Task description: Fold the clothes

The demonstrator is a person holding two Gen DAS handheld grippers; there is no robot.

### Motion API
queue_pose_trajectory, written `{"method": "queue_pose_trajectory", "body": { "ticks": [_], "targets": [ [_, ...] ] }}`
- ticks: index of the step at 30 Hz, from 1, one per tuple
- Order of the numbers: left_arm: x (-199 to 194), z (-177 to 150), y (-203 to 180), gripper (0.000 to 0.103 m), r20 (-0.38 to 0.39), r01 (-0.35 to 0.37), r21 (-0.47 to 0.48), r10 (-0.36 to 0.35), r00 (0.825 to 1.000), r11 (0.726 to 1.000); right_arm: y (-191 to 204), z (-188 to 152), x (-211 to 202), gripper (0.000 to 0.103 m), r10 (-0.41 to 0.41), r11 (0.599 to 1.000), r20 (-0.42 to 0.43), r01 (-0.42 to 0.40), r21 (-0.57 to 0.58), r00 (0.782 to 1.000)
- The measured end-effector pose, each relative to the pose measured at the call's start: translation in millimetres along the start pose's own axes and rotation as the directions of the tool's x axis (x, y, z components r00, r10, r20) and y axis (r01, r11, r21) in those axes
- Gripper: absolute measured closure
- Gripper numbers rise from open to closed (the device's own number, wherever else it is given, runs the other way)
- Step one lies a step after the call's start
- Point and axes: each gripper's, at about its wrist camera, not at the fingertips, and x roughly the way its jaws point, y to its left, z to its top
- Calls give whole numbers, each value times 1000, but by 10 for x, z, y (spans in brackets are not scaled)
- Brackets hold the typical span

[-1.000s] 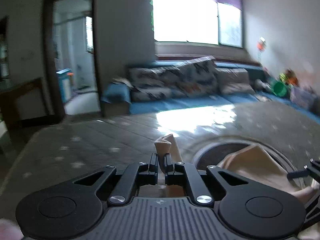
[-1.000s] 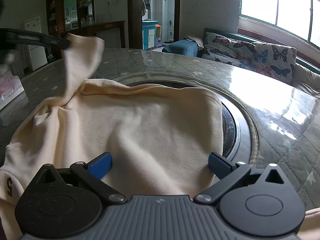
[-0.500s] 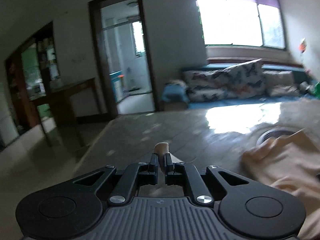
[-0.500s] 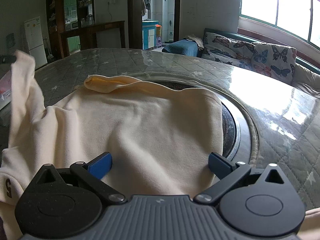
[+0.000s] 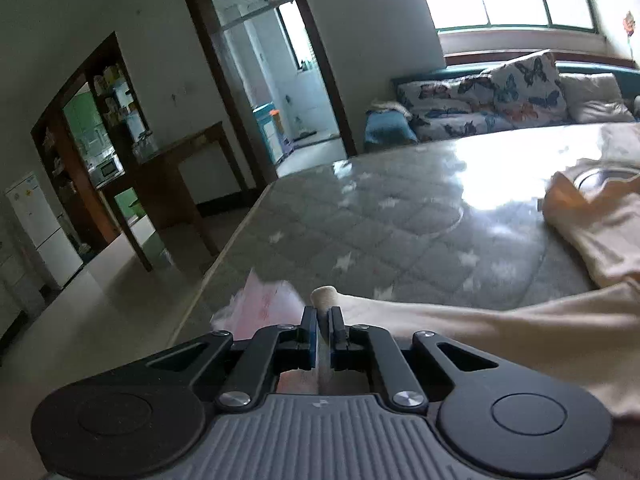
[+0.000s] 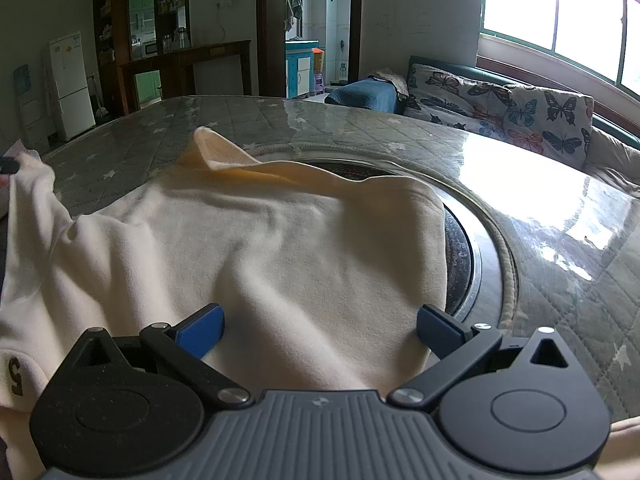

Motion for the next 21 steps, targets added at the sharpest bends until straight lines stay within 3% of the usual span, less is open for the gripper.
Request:
{"method": "queue_pose_trajectory", "body": {
  "ticks": [6,11,18,21],
  "targets": [
    [-191,-152,92,97,-13,-28,-20,28,1000,999,4,3,1,0,0,1000,0,0,0,1000],
    [-145,-299,37,97,-76,-31,1,31,997,1000,14,7,3,0,0,1000,0,0,0,1000],
    [-254,-356,66,97,-73,-32,-12,31,997,999,20,8,16,0,6,1000,-5,-6,-6,1000],
    [-359,-306,31,97,-36,-28,-3,28,999,1000,26,8,14,0,6,1000,-5,-6,-7,1000]
  ]
}}
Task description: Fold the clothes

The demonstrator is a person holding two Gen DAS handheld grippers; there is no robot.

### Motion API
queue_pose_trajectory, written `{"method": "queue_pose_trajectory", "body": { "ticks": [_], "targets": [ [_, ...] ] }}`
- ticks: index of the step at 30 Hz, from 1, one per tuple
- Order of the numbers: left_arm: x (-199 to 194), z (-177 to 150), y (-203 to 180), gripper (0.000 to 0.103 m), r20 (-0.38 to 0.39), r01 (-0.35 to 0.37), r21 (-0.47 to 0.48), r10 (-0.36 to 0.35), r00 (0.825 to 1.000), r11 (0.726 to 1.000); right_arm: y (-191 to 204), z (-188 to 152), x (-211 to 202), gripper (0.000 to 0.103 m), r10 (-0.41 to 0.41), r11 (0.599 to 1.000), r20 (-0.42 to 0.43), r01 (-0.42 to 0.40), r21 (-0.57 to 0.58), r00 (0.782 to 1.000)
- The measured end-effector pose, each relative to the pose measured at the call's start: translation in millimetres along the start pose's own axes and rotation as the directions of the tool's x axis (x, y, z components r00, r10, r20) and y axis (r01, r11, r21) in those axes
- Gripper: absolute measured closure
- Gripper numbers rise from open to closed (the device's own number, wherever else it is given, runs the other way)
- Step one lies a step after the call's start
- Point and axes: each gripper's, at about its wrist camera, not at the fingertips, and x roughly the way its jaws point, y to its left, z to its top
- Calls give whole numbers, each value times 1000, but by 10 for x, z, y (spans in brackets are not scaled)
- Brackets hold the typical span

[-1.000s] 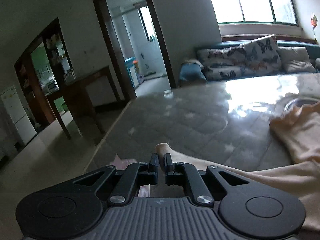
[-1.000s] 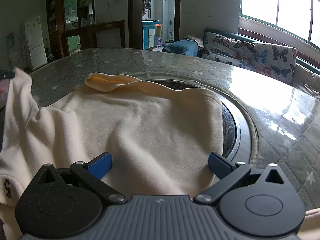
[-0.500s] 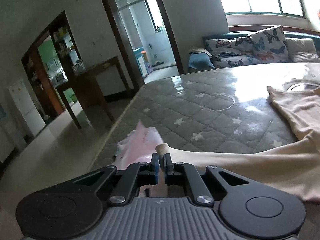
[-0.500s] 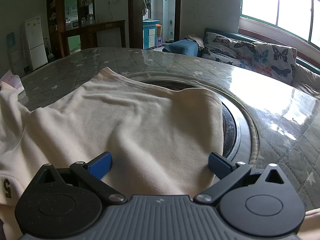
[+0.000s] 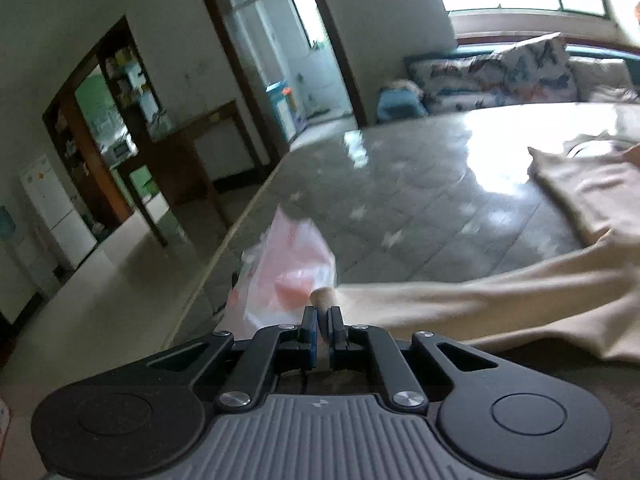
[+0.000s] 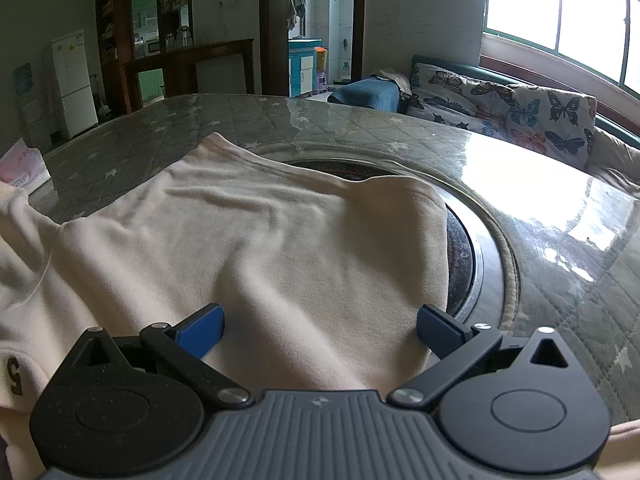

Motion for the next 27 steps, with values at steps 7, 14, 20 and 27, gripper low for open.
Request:
{"method": "queue_pose_trajectory", "body": {
  "ticks": [7,14,20,27],
  "targets": [
    [9,-36,-52,95,-7,1,25,-1,1000,1000,10,7,-29,0,-3,1000,-2,3,-7,1000],
    [-64,-178,-63,81,-23,-24,85,26,999,996,174,24,-389,0,58,996,47,-54,-77,997],
    [-487,-38,-206,79,99,106,122,-118,988,987,501,-94,-485,0,125,964,-24,-127,-233,992],
    [-755,-149,-1044,72,108,428,382,-500,859,819,630,-212,-604,0,152,946,-50,-160,-281,987]
  ]
}}
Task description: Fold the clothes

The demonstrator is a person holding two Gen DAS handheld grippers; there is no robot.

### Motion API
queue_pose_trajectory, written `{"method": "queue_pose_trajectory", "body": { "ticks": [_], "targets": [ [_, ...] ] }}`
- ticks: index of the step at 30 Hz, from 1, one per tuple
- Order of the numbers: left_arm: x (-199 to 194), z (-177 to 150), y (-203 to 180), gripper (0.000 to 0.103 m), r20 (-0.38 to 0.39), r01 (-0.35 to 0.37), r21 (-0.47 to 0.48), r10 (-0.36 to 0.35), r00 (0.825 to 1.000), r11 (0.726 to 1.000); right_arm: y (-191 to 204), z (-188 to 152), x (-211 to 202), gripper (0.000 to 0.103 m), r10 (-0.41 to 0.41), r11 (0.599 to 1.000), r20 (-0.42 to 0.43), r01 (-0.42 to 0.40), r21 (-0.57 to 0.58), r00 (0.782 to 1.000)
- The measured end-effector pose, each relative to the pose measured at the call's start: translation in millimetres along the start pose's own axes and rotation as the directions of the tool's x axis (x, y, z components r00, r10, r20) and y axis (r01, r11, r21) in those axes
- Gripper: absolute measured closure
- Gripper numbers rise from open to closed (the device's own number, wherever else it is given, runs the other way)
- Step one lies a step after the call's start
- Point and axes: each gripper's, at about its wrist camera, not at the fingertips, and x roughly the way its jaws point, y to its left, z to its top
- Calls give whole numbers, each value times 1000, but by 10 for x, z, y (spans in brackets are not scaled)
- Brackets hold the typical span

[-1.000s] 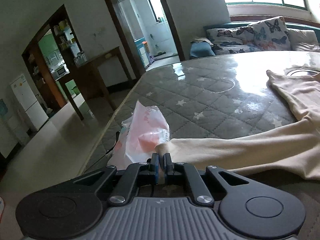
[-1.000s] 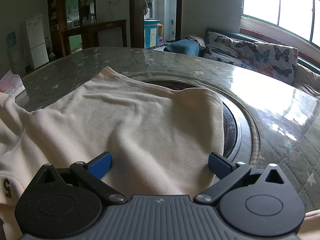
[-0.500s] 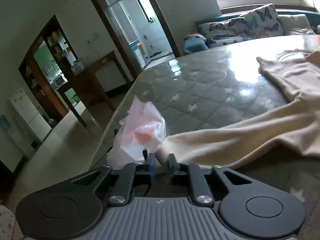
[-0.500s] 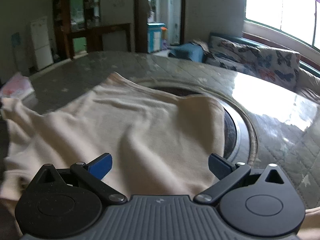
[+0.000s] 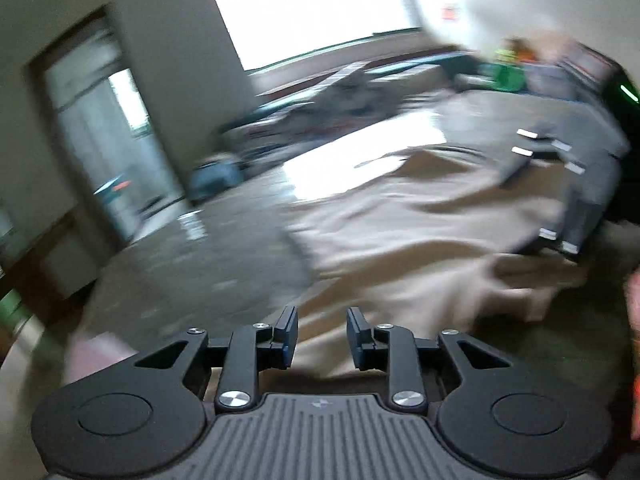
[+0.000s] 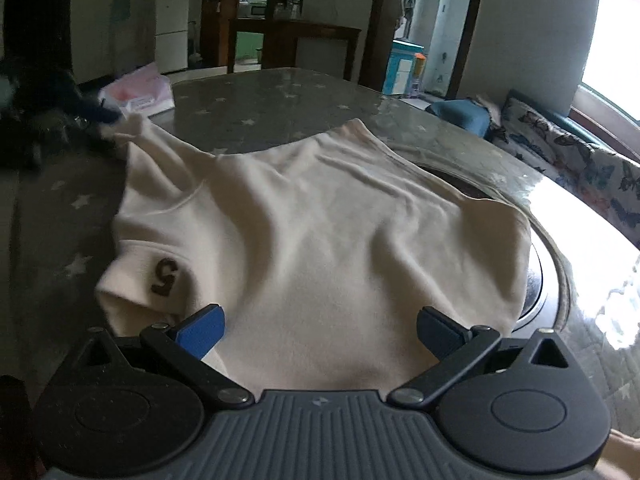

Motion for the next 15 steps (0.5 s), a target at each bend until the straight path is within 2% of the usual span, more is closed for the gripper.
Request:
{"method": "queue_pose_trajectory", "body": {
  "ticks": [3,6,9,12,13,15],
  "targets": [
    [79,17,-275,69,25,116,112,-119,993,987,-73,6,-93,0,11,1000,10,-11,24,1000],
    [117,-6,-477,68,33,162,227,-174,984,960,-188,1,-214,0,13,998,26,-14,64,1000],
    [175,-22,-580,69,51,147,303,-170,984,942,-258,-29,-304,0,2,997,27,-4,75,1000],
    [223,-29,-574,73,41,193,317,-216,975,929,-277,-91,-306,0,-20,998,-1,20,67,1000],
    [219,-31,-558,83,34,217,313,-239,970,925,-284,-122,-283,0,-25,998,-18,26,65,1000],
    [201,-60,-494,87,20,278,277,-295,955,920,-287,-189,-246,0,-36,997,-47,38,59,998]
  ]
}}
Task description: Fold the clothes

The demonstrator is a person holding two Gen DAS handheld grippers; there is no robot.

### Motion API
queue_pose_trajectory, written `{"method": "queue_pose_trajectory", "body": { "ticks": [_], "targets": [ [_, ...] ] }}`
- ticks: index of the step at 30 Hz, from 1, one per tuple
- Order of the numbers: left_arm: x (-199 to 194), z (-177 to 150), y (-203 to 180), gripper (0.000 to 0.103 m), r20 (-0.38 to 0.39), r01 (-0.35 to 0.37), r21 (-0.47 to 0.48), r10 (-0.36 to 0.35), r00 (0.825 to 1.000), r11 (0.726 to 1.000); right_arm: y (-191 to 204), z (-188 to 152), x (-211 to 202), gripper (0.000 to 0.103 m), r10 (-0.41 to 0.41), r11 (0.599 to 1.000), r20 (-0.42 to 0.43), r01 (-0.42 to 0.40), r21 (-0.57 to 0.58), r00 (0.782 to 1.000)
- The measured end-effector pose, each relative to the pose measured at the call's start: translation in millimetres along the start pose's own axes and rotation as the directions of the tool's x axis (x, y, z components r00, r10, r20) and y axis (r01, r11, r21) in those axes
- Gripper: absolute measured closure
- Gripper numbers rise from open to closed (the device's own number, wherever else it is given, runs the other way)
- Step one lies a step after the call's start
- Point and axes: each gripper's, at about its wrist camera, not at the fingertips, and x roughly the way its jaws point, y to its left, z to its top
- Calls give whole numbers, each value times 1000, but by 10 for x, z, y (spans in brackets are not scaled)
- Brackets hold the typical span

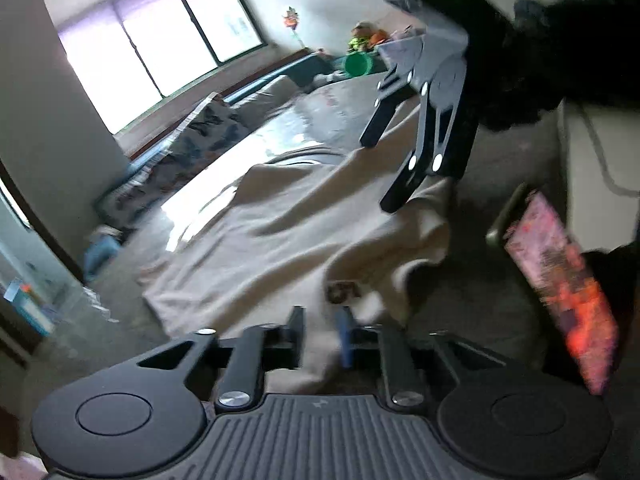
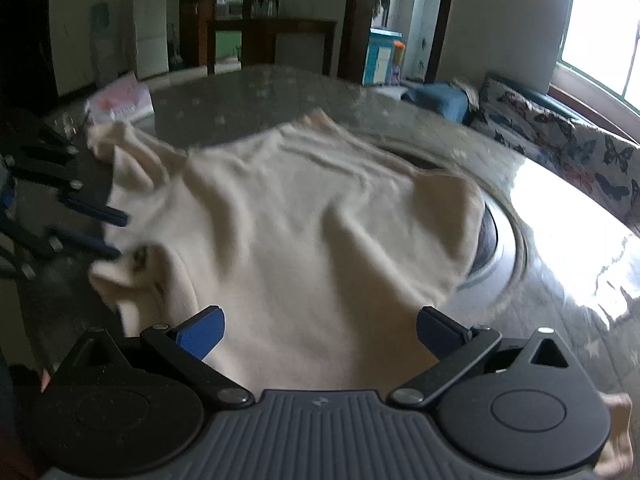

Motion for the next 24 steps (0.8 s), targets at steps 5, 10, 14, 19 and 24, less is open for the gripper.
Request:
{"method": "queue_pose_trajectory", "body": {
  "ticks": [5,10,14,19,24],
  "targets": [
    [-16,89,44,85,4,21,-102,-20,1000,995,32,-76,-35,0,-14,1000,-8,14,-11,1000],
    [-120,267,-35,75,49,56,-142,-50,998,988,74,55,-200,0,39,999,57,-40,20,998],
    [91,292,-212,73,-25,40,-66,-42,999,997,210,103,-163,0,85,996,51,-85,-1,995],
    [144,251,-241,91,-49,8,-54,-11,999,999,327,105,-95,0,107,994,32,-106,-29,994],
    [-85,260,-63,98,27,18,-151,-14,1000,988,294,119,-144,0,94,995,43,-93,-21,995]
  ]
}}
